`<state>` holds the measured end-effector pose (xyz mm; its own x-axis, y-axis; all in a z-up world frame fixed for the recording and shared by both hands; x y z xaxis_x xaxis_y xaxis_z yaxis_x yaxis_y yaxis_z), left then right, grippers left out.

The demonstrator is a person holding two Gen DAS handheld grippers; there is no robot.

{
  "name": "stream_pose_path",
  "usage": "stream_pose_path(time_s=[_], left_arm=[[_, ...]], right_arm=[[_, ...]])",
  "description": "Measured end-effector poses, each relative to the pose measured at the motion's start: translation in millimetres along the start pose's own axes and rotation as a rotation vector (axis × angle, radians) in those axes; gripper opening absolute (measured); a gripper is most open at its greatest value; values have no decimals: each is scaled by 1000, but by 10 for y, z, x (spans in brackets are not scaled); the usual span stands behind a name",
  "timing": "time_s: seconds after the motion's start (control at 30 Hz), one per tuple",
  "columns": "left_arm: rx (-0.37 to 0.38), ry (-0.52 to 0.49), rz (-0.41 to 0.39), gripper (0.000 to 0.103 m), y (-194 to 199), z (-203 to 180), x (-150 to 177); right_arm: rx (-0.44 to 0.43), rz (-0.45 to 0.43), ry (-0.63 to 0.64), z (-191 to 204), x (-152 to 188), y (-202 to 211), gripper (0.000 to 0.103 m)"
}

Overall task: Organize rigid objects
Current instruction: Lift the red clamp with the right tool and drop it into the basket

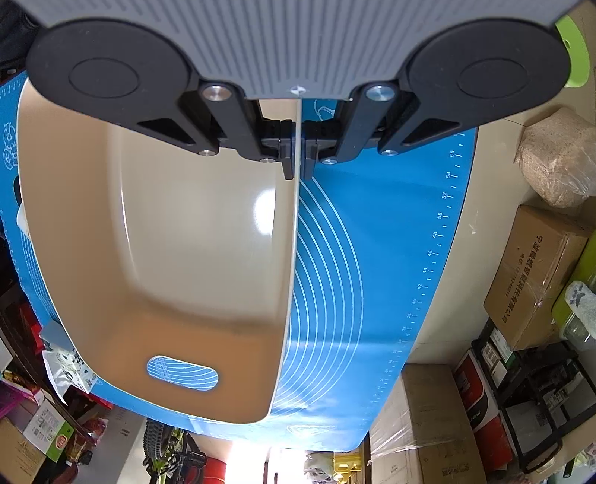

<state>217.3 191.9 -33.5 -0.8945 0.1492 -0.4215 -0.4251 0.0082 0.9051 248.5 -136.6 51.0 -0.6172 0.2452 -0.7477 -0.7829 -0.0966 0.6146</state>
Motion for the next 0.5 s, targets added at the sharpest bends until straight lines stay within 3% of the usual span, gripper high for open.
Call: stream_pose_path(time_s=[0.23, 0.5], left_arm=[[-1, -5, -3, 3, -24, 2, 21], [-4, -25, 2, 3, -26, -10, 6]], right_arm=[[-104, 23, 24, 666, 66, -92, 31], [-135, 113, 104, 1220, 437, -334, 31]])
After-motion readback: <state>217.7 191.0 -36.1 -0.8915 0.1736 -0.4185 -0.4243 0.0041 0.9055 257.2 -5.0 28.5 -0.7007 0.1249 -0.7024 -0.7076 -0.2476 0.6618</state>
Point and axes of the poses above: each gripper's, at about its wrist camera, not at the fingertips, and y roughly against the way its jaws point, z to its left, x to its underside, the point moved 2 cm from there along -y, roughly the way its jaws point, and after that the axes turned 14 degrees about -y, right-handed, at the moved point
